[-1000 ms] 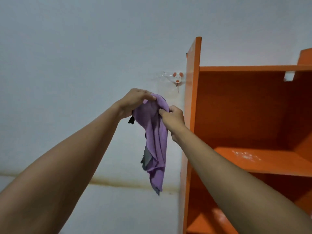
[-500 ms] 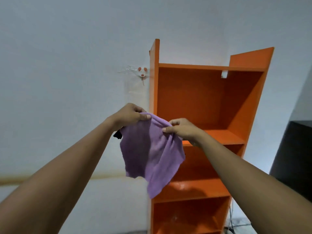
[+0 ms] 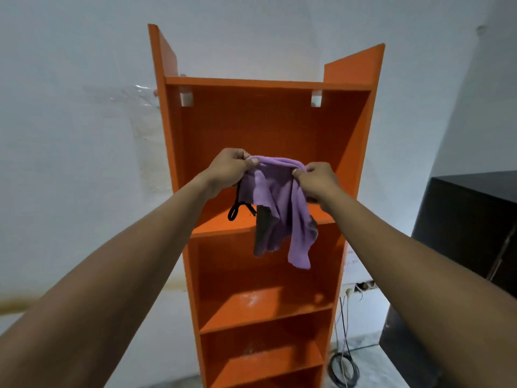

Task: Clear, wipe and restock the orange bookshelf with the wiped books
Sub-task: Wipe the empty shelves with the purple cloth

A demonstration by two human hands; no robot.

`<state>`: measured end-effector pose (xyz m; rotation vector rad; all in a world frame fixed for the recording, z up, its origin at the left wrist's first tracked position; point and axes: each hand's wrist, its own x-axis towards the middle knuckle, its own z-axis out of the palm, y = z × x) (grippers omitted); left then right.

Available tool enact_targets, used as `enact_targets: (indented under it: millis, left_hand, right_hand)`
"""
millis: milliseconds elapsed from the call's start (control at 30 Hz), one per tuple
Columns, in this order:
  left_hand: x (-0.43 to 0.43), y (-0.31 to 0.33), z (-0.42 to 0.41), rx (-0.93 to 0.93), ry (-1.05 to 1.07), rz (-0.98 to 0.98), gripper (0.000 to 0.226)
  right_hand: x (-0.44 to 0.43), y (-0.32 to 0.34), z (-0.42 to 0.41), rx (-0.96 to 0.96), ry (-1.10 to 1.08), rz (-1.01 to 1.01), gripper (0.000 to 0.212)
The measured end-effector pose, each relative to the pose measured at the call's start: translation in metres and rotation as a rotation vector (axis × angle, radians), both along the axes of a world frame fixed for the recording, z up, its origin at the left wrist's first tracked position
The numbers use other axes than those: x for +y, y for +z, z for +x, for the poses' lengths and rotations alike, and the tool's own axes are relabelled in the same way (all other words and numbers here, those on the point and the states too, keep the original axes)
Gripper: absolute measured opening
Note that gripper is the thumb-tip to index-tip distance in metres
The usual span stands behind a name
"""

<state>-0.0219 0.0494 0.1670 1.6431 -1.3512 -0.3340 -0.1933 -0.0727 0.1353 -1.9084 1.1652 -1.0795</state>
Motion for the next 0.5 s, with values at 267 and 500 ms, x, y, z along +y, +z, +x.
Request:
enact_targets:
  millis: [267,500]
  left_hand:
    - [-0.124,-0.013,-0.023,0.007,0.298,-0.12,0.023]
    - [-0.156,-0.102,-0.029,-0.16,0.173,0.321,0.034]
  right_hand:
    - [-0.11,0.02,-0.005,-0.136,-0.113,-0.216,0.02]
    - [-0.161,-0.11,0.008,0.231,0.144,-0.036,0.045]
